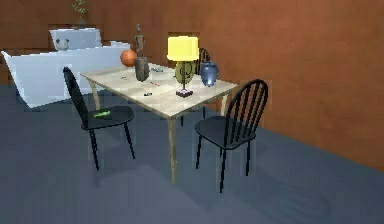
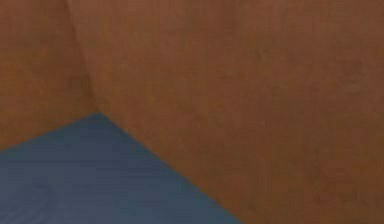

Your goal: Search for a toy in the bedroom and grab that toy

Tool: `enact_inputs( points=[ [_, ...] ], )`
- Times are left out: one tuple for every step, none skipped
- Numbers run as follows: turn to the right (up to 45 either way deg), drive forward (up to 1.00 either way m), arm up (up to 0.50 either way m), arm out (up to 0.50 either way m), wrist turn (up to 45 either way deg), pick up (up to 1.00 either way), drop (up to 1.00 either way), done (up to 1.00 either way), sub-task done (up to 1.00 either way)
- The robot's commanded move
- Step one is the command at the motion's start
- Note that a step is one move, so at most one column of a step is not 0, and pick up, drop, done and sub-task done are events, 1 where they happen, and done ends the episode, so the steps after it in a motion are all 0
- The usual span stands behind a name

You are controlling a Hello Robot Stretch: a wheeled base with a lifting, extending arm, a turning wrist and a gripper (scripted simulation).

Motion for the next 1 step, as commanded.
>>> enact_inputs(
  points=[
    [0.0, 0.25, 0.00, 0.00, 0.0, 0.00, 0.00, 0.00, 0.00]
  ],
)
